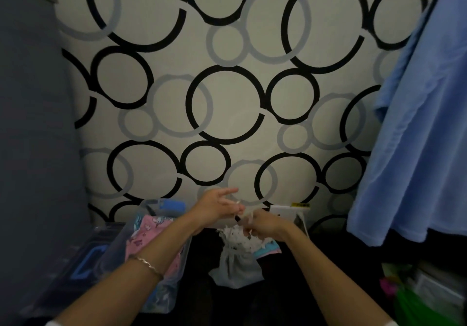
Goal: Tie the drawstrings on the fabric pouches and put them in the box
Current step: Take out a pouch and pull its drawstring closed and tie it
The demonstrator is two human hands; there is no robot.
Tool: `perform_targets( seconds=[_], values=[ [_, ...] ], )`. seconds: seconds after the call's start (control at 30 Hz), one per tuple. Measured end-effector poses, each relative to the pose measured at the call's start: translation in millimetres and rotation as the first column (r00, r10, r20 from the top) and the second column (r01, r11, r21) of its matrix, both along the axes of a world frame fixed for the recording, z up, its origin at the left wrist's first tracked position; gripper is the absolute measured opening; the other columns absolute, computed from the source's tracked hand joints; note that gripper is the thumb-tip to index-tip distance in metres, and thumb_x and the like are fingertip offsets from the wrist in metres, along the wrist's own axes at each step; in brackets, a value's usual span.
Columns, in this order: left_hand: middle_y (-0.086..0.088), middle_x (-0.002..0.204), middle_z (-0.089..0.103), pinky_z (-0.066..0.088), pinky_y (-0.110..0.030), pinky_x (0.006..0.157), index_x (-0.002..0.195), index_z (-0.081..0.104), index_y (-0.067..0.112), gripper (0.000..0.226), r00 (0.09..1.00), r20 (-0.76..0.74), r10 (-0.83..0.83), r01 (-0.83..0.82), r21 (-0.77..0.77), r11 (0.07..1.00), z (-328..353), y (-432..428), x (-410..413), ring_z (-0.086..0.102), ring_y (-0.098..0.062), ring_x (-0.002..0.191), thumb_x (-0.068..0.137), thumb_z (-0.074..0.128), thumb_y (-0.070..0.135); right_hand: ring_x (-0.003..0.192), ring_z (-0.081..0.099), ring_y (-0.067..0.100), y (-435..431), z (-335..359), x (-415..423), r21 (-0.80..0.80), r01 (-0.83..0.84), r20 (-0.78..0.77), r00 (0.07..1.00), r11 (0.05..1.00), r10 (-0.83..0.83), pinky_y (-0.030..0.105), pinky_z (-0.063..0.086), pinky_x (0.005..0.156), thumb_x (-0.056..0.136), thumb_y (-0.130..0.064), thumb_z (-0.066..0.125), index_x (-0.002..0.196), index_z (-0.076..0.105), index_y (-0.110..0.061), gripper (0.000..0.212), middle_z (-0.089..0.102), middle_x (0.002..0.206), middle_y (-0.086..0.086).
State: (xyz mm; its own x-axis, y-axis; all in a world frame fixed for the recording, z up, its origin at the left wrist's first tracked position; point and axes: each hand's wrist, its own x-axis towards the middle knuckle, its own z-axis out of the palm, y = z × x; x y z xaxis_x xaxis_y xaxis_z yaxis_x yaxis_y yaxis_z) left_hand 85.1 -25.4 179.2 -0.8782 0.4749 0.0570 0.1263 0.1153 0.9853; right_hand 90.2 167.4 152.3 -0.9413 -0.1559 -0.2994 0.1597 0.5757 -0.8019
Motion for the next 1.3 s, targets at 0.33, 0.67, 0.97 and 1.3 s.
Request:
perform_targets(
  seconds=[0.33, 0.67, 0.97, 1.3],
  values=[
    [-0.014, 0.105, 0.071, 0.055, -0.019, 0.071, 0.139, 0.049, 0.012, 0.052, 0.981, -0.126, 0.151, -0.161, -0.077, 0.984, -14, 25, -10, 0.068, -0.017, 0.089, 0.091, 0.065, 0.018, 0.058, 0.034, 0.005, -17, 12, 10, -0.326, -0.124, -0.003, 0.991, 0.937, 0.130, 0.021, 0.027, 0.058, 0.100, -0.020, 0.045, 0.103, 0.067, -0.011, 0.023, 0.052, 0.062, -0.009],
    [-0.005, 0.115, 0.059, 0.050, -0.023, 0.085, 0.130, 0.039, 0.014, 0.037, 0.988, -0.148, 0.037, -0.067, -0.201, 0.977, -39, 31, 10, 0.058, -0.007, 0.097, 0.102, 0.036, 0.038, 0.055, 0.033, 0.007, -9, -1, 14, -0.486, -0.018, -0.010, 1.000, 0.874, 0.015, 0.022, 0.023, 0.051, 0.099, -0.021, 0.050, 0.084, 0.065, -0.013, 0.022, 0.046, 0.065, 0.000],
    [-0.004, 0.080, 0.065, 0.041, -0.023, 0.064, 0.094, 0.070, 0.011, 0.030, 0.960, -0.279, 0.035, -0.121, -0.298, 0.947, -45, 27, 5, 0.055, -0.011, 0.073, 0.097, 0.053, 0.035, 0.047, 0.042, 0.008, -8, -7, 13, -0.441, 0.261, -0.118, 0.932, 0.859, -0.343, 0.021, 0.030, 0.044, 0.088, -0.011, 0.068, 0.092, 0.058, -0.002, 0.015, 0.060, 0.064, 0.008],
    [-0.010, 0.072, 0.058, 0.041, -0.031, 0.067, 0.085, 0.069, -0.004, 0.054, 0.979, -0.198, -0.038, -0.009, -0.230, 0.973, -45, 12, -13, 0.050, -0.016, 0.068, 0.082, 0.061, 0.049, 0.076, 0.058, 0.004, -1, -9, 23, 0.171, 0.017, -0.467, 0.882, 0.985, 0.066, 0.022, 0.047, 0.072, 0.085, 0.006, 0.052, 0.079, 0.074, -0.025, 0.039, 0.067, 0.083, 0.001]
  ],
)
